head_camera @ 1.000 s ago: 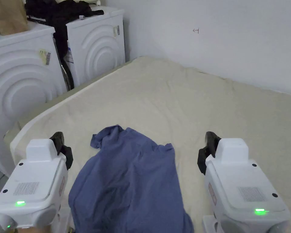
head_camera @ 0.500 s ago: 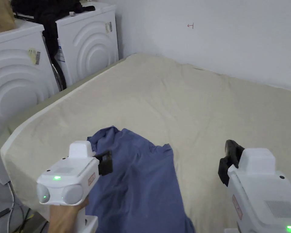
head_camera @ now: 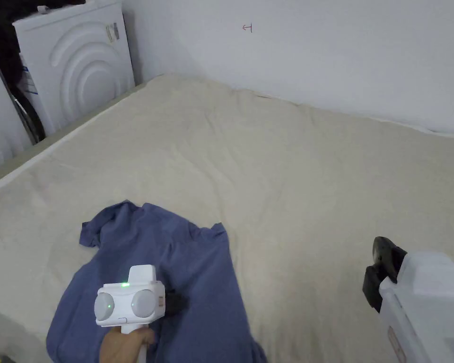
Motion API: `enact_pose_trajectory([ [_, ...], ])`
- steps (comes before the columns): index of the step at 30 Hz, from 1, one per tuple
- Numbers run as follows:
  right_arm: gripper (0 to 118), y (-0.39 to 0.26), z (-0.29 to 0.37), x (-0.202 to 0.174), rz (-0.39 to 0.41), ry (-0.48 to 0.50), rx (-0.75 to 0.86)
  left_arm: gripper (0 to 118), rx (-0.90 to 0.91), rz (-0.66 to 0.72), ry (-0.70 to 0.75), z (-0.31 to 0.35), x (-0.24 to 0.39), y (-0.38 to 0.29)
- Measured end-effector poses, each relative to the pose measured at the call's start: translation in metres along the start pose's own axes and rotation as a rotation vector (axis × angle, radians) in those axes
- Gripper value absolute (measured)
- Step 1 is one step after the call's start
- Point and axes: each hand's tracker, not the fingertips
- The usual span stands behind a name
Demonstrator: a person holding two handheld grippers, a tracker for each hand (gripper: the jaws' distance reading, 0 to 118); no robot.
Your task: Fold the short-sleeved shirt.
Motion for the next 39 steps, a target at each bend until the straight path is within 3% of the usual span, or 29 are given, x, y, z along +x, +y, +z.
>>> enact_pose_trajectory([
  [1,1,-0.002,0.001,0.003,-0.003,-0.007,-0.007,74,0.055,-0.009,0.026,0.003,0.003,-0.004],
  [2,1,-0.003,0.002,0.007,-0.005,-0.011,-0.011,57,0.073,-0.016,0.026,0.007,0.005,-0.004],
  [3,1,-0.005,0.003,0.009,-0.009,-0.018,-0.014,26,0.061,-0.017,0.005,0.010,0.006,-0.001],
  [4,1,-0.006,0.004,0.012,-0.012,-0.023,-0.016,5,0.072,-0.017,-0.008,0.013,0.008,0.000],
  [8,1,-0.008,0.011,0.021,-0.017,-0.033,-0.020,4,0.077,-0.055,0.010,0.015,0.005,-0.001],
  [12,1,-0.007,0.024,0.031,-0.034,-0.051,0.001,4,0.174,0.068,-0.098,0.051,-0.006,0.000],
  [17,1,-0.006,0.038,0.045,-0.051,-0.067,0.022,4,0.275,0.085,-0.225,0.110,0.000,0.009],
  [31,1,-0.002,0.095,0.108,-0.094,-0.201,0.105,4,0.588,-0.257,-0.590,0.283,0.163,0.101],
  [39,1,-0.008,0.130,0.150,-0.095,-0.321,0.117,4,0.601,-0.445,-0.747,0.313,0.284,0.100],
])
